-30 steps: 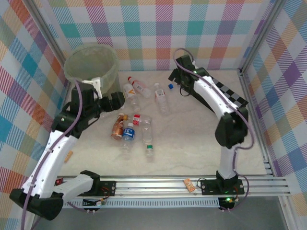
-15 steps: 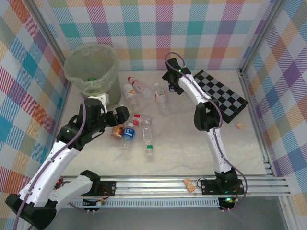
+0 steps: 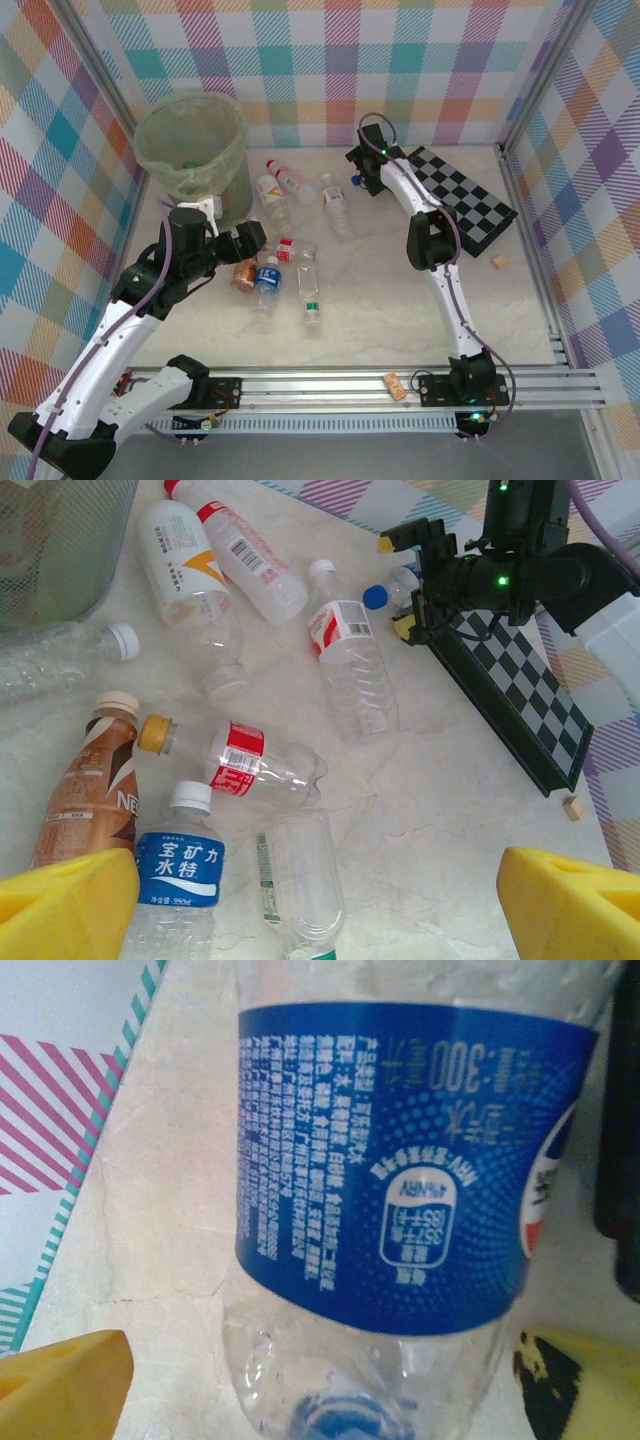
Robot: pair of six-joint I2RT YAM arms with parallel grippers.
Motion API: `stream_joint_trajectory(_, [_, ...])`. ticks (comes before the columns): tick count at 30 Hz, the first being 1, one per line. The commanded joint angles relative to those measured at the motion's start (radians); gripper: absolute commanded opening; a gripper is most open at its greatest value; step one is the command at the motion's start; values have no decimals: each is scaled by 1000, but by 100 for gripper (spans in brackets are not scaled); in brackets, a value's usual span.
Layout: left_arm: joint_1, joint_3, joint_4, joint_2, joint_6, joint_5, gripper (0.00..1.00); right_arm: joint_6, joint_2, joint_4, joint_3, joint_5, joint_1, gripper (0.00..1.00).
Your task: Put the plastic bottles in the bin
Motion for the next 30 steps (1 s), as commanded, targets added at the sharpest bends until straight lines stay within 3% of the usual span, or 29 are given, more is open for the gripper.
stream_joint_trajectory(1, [-11, 10, 10, -1, 0, -13, 92, 27, 53, 18, 7, -29, -3, 92])
stream_joint_trajectory(13, [-11, 27, 12, 25, 4, -27, 92, 13, -2, 39, -119, -38, -8, 55])
stream_joint_trajectory(21, [-11, 49, 29, 59, 0, -10, 92, -59, -82, 29, -148, -36, -9, 40])
stream_joint_trajectory(30, [-11, 59, 82, 83, -31, 30, 93, -261, -285, 40, -242, -81, -9, 28])
